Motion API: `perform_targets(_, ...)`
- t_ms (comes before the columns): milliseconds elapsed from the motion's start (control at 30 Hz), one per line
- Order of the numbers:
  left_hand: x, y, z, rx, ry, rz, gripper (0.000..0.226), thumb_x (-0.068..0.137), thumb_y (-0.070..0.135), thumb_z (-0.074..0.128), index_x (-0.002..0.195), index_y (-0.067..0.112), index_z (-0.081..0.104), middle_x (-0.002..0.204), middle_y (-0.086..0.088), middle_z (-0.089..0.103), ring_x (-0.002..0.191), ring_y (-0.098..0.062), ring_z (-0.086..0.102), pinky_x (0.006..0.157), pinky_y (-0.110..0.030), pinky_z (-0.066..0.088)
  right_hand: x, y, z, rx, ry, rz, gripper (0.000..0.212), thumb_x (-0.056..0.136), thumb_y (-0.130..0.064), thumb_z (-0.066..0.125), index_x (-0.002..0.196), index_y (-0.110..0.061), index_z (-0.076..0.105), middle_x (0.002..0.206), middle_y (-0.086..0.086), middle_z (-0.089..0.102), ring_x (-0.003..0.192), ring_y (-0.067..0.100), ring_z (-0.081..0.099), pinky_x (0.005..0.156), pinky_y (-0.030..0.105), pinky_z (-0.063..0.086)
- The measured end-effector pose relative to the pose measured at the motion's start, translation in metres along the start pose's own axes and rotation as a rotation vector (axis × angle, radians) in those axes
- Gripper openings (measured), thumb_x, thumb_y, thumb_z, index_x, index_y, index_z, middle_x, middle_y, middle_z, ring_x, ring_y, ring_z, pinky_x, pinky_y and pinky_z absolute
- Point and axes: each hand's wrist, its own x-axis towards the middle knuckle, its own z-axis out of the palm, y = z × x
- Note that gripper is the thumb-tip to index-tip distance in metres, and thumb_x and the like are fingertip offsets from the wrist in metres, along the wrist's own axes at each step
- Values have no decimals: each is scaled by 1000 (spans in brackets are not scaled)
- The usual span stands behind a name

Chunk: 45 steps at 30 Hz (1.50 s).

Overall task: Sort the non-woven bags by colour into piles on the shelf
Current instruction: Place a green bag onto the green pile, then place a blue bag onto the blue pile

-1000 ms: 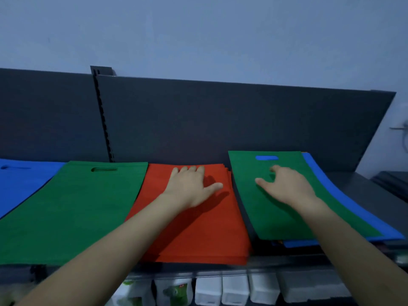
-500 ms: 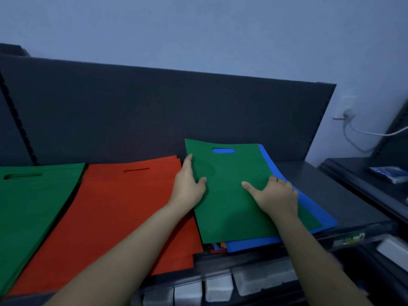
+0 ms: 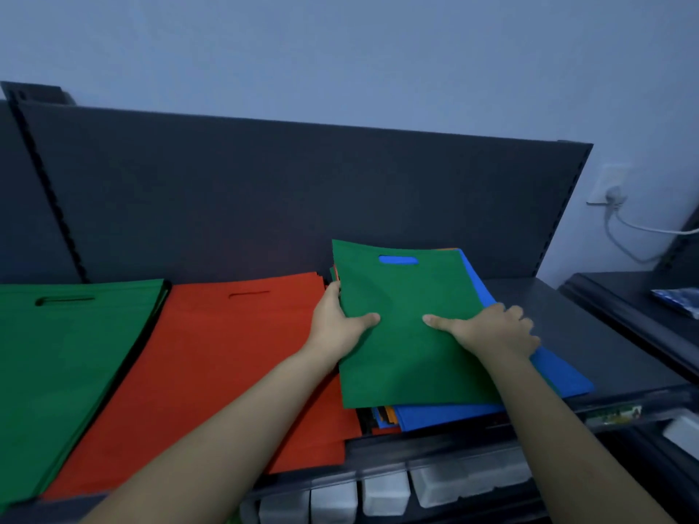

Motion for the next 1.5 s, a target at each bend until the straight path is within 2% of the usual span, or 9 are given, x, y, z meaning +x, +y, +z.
perform_targets(133,2,4,-7,-124,-26,-74,97,54,1,88,136,18,39,120,-4,64,107,-22,64,94,-46,52,3,-9,-9,263,-113,72,102,66,-55,81,139,-1,33,140,17,38,119,37,50,82,43,45)
perform_targets(233,6,15,-27,-74,-41,-42,103,57,-4,87,142,20,33,120,-3,64,108,-21,63,95,-44,52,-1,-18,-11,322,-78,-11,28,82,-22,70,95,-4,51,101,16,54,75,29,54,55,31,38)
perform_targets(333,11,29,-68,-15,-42,-2,103,62,-2,86,146,20,29,125,0,61,111,-20,62,97,-44,51,-18,-33,-7,485,-29,-109,13,85,-6,56,80,-11,45,79,10,53,66,27,49,55,30,37)
perform_targets(567,-6,45,-225,211,-23,19,105,68,5,85,150,22,23,134,10,48,114,-8,47,92,-29,47,-108,-132,8,971,-335,-169,45,81,2,71,121,-5,51,110,15,64,97,32,65,90,50,53)
perform_targets(800,-36,20,-395,506,35,-82,102,69,18,87,150,14,26,144,5,41,129,-12,41,94,-24,36,-205,-250,60,910,-540,-271,53,69,-4,83,109,-9,49,99,11,66,89,30,68,80,47,57)
perform_targets(933,-51,2,-459,738,86,-147,92,72,34,83,146,16,32,141,-7,47,131,-24,43,96,-33,42,-240,-294,94,616,-509,-407,52,61,-32,85,100,-6,64,99,8,72,88,27,69,82,44,56)
perform_targets(1133,-70,-48,-477,1370,-187,-80,84,90,70,19,155,16,10,163,-7,-1,149,-25,0,120,-39,5,-287,-315,132,184,-228,-678,81,91,-55,51,149,-4,26,156,15,27,144,29,22,116,34,19)
perform_targets(1300,-69,-61,-481,1338,-227,-64,79,94,67,15,156,18,6,163,-3,2,150,-21,1,121,-38,5,-295,-315,149,-108,-237,-756,78,97,-61,20,155,-12,5,162,11,0,149,28,-1,120,40,3)
perform_targets(1500,-58,-29,-457,1559,-236,47,90,86,77,12,152,16,21,157,-9,26,142,-29,26,116,-43,20,-278,-314,134,20,-305,-797,71,97,-57,33,153,-16,22,161,6,13,149,19,4,119,41,1)
